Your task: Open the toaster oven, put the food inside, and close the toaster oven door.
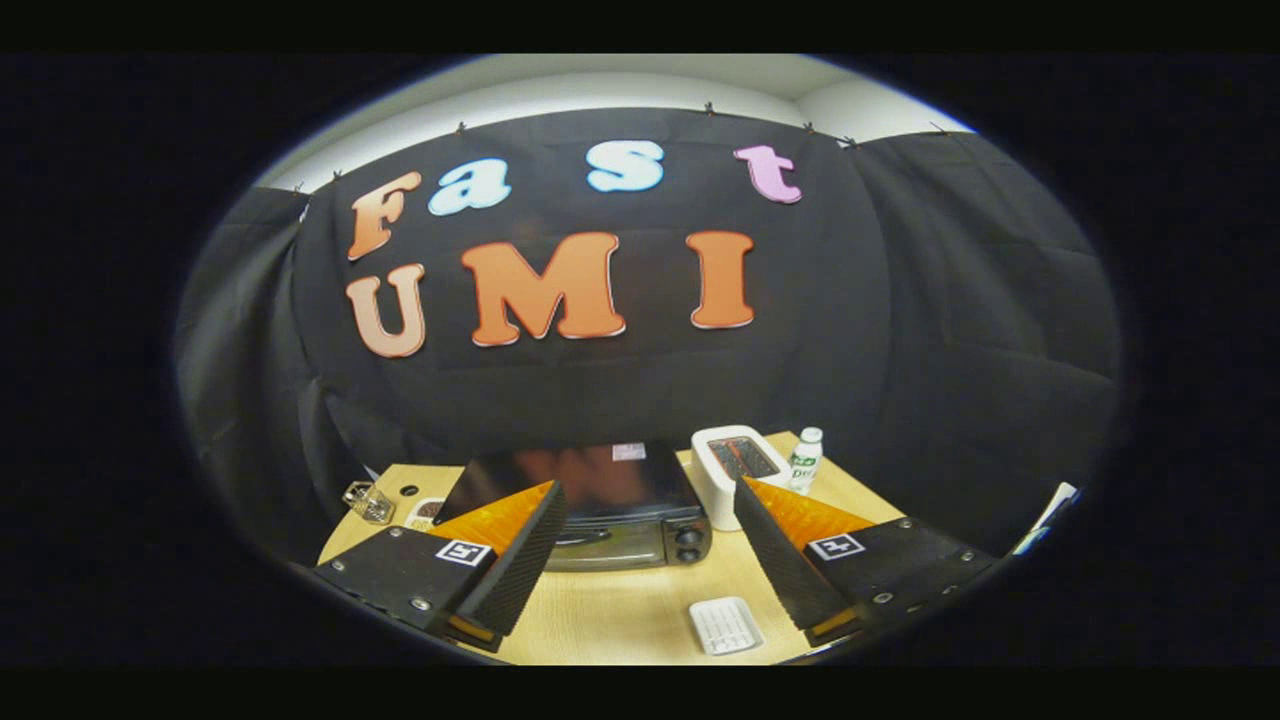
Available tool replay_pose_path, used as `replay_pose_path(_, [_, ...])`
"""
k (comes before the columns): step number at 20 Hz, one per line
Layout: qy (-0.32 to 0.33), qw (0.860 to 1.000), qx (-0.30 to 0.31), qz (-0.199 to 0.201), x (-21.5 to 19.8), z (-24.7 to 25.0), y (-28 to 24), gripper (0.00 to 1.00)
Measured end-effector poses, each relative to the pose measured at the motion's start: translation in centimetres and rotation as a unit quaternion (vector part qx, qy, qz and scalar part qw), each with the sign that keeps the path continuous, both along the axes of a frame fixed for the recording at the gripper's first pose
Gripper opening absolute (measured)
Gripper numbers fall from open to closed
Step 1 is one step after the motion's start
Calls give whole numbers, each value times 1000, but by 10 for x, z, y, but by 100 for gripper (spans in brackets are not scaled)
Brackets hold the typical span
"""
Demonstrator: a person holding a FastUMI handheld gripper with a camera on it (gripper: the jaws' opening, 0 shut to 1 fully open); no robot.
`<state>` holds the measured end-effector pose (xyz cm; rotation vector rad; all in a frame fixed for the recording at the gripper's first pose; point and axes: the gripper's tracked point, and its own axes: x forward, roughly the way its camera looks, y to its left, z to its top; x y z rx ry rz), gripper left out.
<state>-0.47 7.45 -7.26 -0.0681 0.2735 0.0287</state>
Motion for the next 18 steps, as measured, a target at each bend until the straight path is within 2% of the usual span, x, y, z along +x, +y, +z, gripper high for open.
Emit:
replay_pose_path(8, [-48,999,-10,20,-9,68,-63,99])
replay_pose_path(14, [-52,998,-9,45,-12,74,-95,99])
replay_pose_path(18, [-53,998,-8,46,-12,75,-114,99])
